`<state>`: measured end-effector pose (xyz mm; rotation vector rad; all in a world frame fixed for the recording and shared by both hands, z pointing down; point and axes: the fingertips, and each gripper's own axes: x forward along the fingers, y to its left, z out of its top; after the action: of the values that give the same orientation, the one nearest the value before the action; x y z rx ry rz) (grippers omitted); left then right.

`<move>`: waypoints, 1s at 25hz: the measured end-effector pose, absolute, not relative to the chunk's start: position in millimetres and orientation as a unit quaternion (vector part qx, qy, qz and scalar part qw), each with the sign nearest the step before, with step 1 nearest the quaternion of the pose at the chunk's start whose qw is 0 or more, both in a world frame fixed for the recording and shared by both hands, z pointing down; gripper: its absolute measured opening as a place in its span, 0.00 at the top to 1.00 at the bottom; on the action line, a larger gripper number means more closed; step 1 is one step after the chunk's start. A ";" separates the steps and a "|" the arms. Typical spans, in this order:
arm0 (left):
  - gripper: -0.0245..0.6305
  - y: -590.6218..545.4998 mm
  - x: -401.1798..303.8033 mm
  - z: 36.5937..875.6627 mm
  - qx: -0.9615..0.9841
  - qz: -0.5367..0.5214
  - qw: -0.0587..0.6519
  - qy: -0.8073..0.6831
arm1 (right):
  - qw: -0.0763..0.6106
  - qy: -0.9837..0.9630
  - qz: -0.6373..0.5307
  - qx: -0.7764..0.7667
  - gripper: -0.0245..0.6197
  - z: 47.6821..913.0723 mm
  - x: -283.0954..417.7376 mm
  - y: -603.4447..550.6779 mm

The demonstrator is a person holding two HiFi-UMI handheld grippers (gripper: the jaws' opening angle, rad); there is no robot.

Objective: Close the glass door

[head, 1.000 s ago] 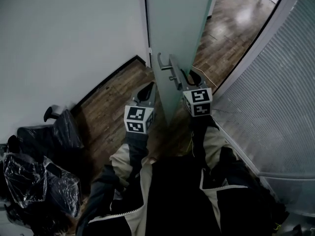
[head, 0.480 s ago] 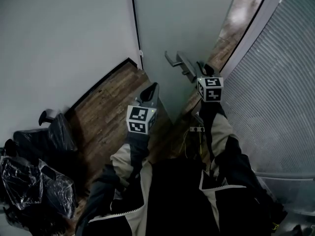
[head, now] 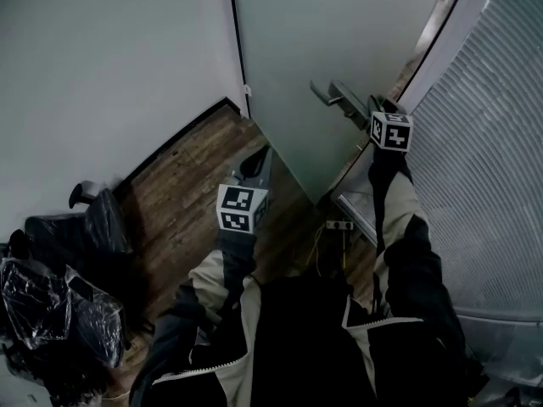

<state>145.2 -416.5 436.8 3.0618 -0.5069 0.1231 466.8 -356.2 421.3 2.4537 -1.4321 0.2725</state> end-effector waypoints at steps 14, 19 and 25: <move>0.96 -424.6 170.0 421.9 0.984 0.028 0.026 -0.174 | 0.115 -0.538 -0.030 0.835 0.96 382.5 328.5 -318.5; 0.96 -422.5 173.4 414.3 0.983 0.018 0.022 -0.181 | 0.100 -0.585 0.003 0.805 0.96 416.1 272.9 -327.1; 0.96 -416.1 172.9 417.3 0.983 0.031 0.024 -0.179 | 0.099 -0.597 0.032 0.796 0.96 432.9 258.7 -339.1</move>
<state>172.9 -416.1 417.3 3.0412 -0.5552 0.0948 258.7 -339.1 432.9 2.3529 -1.7654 0.0953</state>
